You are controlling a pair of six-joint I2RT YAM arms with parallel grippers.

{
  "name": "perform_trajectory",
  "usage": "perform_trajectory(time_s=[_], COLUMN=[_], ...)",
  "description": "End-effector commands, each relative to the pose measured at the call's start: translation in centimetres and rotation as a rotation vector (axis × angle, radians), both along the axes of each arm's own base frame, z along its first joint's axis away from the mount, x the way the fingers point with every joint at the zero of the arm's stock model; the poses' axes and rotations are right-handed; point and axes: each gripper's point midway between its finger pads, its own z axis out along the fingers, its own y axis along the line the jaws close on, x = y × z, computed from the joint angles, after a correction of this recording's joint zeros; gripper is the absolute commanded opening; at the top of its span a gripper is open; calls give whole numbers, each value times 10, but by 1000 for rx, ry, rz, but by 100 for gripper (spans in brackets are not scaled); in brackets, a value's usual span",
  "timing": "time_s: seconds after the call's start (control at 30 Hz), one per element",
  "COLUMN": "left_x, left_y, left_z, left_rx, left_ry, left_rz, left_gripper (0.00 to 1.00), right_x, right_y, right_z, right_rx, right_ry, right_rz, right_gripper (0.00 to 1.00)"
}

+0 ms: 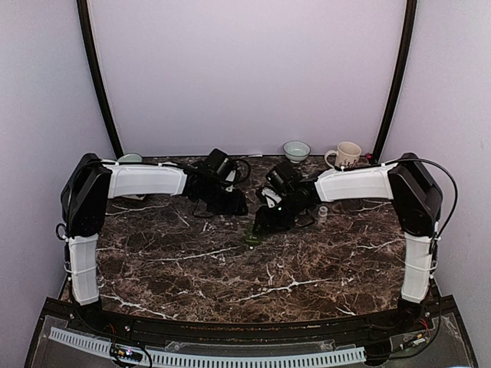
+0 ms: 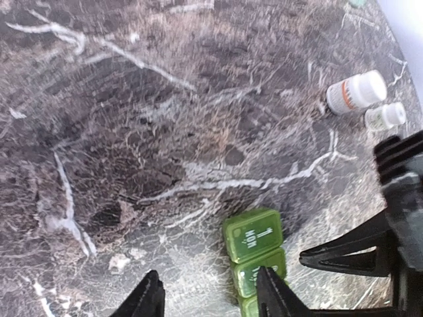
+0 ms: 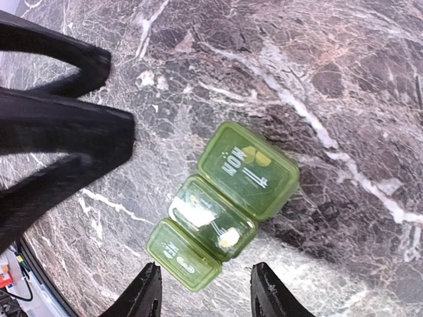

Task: Sort the pills into containers
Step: Close the lid of the pill container on the pill container, then reset both arms

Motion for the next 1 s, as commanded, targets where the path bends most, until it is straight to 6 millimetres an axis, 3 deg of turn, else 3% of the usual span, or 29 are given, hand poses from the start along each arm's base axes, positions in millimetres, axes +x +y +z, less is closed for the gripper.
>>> perform_trajectory(time_s=[0.0, 0.13, 0.2, 0.33, 0.43, 0.5, 0.57, 0.7, 0.8, 0.97], left_x=[12, 18, 20, 16, 12, 8, 4, -9, -19, -19], left_y=[6, 30, 52, 94, 119, 136, 154, 186, 207, 221], left_z=[59, 93, 125, 166, 185, 189, 194, 196, 190, 176], left_rx=[-56, -62, -61, -28, 20, 73, 115, 160, 181, 216], left_ry=[-133, -305, -437, -662, -776, -817, -865, -962, -1025, -1011], left_rz=[52, 117, 169, 254, 296, 332, 373, 460, 506, 513], left_gripper=[51, 53, 55, 58, 58, 58, 58, 61, 66, 68], right_x=[9, 20, 33, 64, 90, 104, 111, 112, 108, 102], right_y=[-5, -16, -29, -69, -111, -141, -172, -224, -254, -292], right_z=[36, 68, 89, 134, 153, 154, 167, 169, 175, 174], right_rx=[15, 1, -28, -82, -125, -173, -214, -270, -273, -274], right_ry=[-94, -218, -328, -528, -621, -666, -745, -865, -933, -950], right_rz=[-4, -29, -67, -197, -332, -410, -495, -620, -699, -788], right_gripper=[46, 45, 45, 46, 49, 49, 50, 58, 64, 67])
